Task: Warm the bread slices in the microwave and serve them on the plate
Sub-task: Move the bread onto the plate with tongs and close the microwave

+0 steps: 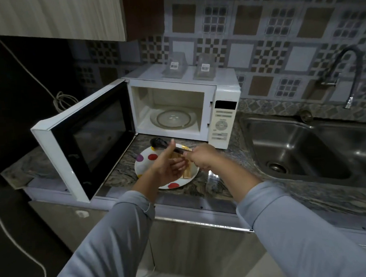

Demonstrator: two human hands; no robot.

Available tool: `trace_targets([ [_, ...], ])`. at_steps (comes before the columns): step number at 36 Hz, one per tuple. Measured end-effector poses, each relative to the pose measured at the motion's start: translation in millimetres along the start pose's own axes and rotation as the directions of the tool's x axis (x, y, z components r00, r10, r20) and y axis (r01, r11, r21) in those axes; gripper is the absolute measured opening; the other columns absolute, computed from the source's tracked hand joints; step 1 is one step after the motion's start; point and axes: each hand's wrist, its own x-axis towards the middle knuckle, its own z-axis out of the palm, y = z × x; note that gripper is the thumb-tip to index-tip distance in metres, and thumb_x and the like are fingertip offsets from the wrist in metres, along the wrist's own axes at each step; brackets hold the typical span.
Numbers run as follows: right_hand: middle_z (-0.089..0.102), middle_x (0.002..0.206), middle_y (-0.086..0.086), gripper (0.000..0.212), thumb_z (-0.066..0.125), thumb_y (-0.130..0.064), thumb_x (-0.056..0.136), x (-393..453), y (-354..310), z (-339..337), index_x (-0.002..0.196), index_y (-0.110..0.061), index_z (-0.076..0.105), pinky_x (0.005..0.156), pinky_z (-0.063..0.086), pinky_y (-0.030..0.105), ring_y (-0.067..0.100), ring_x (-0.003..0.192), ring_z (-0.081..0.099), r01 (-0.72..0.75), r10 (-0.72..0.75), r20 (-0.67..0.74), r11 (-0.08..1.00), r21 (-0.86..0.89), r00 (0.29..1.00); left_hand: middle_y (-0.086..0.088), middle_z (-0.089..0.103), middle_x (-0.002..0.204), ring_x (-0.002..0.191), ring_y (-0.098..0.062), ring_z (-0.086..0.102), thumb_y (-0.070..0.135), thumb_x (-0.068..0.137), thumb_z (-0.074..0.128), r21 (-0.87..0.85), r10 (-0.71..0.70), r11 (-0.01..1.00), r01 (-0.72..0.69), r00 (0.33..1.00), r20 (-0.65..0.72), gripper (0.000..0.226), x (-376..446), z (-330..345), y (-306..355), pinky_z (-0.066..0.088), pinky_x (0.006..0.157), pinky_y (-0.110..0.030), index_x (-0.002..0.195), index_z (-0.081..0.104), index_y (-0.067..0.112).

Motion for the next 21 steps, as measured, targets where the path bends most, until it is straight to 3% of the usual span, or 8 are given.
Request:
trace_targets([
  [3, 0.044, 0.066, 0.003, 0.041, 0.051, -0.042, 0.094, 2, 1, 5, 0.064, -0.016, 0.042, 0.048, 0.029, 0.027, 0.022, 0.064, 0.046, -0.007, 0.007, -0.048, 1.000, 0.001, 0.999, -0.002, 0.061, 0.076, 0.068, -0.011, 0.066, 0.056, 0.091, 0.046, 0.094, -0.026, 0.995, 0.021, 0.999, 0.045, 0.048, -5, 3, 0, 0.044, 0.065, -0.022, 0.086, 0.062, 0.011],
  [6, 0.051, 0.077, 0.006, 0.032, 0.054, -0.041, 0.092, 3, 2, 14, 0.083, -0.011, 0.051, 0.050, 0.032, 0.028, 0.024, 0.078, 0.051, 0.004, -0.002, -0.083, 1.000, 0.021, 0.997, 0.002, 0.040, 0.054, 0.049, -0.008, 0.048, 0.044, 0.097, 0.043, 0.011, 0.038, 0.999, -0.038, 0.999, -0.036, 0.045, -8, 7, 6, 0.041, 0.056, -0.017, 0.061, 0.043, 0.017],
  [9, 0.051, 0.083, 0.008, 0.032, 0.054, -0.042, 0.092, 4, 2, 22, 0.088, -0.010, 0.056, 0.050, 0.030, 0.028, 0.023, 0.078, 0.050, 0.060, -0.063, -0.081, 0.998, -0.031, 0.995, 0.006, 0.032, 0.034, 0.031, -0.006, 0.031, 0.030, 0.101, 0.041, -0.107, 0.096, 0.988, -0.114, 0.982, -0.162, 0.043, -5, 0, 13, 0.033, 0.037, -0.014, 0.061, 0.038, 0.016],
  [11, 0.047, 0.070, 0.002, 0.035, 0.054, -0.041, 0.092, 1, 4, 25, 0.074, -0.012, 0.051, 0.048, 0.029, 0.025, 0.022, 0.073, 0.050, 0.093, -0.094, -0.021, 0.996, -0.009, 0.995, 0.005, 0.035, 0.033, 0.026, -0.006, 0.030, 0.025, 0.101, 0.042, -0.137, 0.107, 0.980, -0.144, 0.963, -0.246, 0.037, -1, -8, 15, 0.032, 0.032, -0.011, 0.066, 0.043, 0.013],
  [13, 0.044, 0.061, 0.000, 0.043, 0.054, -0.045, 0.091, -3, 3, 28, 0.061, -0.016, 0.045, 0.049, 0.030, 0.025, 0.019, 0.063, 0.049, 0.110, -0.111, 0.050, 0.994, 0.028, 0.992, 0.000, 0.041, 0.044, 0.026, -0.007, 0.037, 0.024, 0.101, 0.041, -0.121, 0.115, 0.980, -0.160, 0.942, -0.314, 0.030, 1, -13, 17, 0.035, 0.033, -0.012, 0.074, 0.048, 0.012],
  [15, 0.049, 0.063, 0.003, 0.049, 0.054, -0.055, 0.088, -3, 4, 31, 0.061, -0.014, 0.051, 0.058, 0.035, 0.029, 0.021, 0.065, 0.052, 0.128, -0.132, 0.064, 0.990, 0.066, 0.989, -0.005, 0.048, 0.063, 0.038, -0.010, 0.050, 0.021, 0.100, 0.041, -0.065, 0.127, 0.984, -0.164, 0.916, -0.381, 0.021, 2, -16, 20, 0.041, 0.037, -0.017, 0.086, 0.052, 0.010],
  [17, 0.056, 0.073, 0.007, 0.049, 0.052, -0.057, 0.088, 0, 5, 32, 0.072, -0.012, 0.060, 0.063, 0.041, 0.031, 0.022, 0.074, 0.056, 0.122, -0.124, 0.005, 0.986, 0.117, 0.992, -0.010, 0.060, 0.080, 0.061, -0.020, 0.058, 0.022, 0.098, 0.046, 0.021, 0.128, 0.991, -0.132, 0.883, -0.452, 0.022, 7, -26, 22, 0.048, 0.051, -0.026, 0.103, 0.058, 0.004],
  [21, 0.044, 0.057, 0.000, 0.047, 0.049, -0.045, 0.093, 19, 18, 32, 0.057, -0.017, 0.042, 0.051, 0.030, 0.028, 0.018, 0.057, 0.046, 0.028, 0.002, -0.142, 0.977, 0.210, 0.990, -0.021, 0.067, 0.104, 0.084, -0.032, 0.065, 0.030, 0.092, 0.054, 0.315, 0.187, 0.949, 0.003, 0.799, -0.572, 0.040, 19, -57, 21, 0.054, 0.075, -0.036, 0.112, 0.064, -0.003],
])
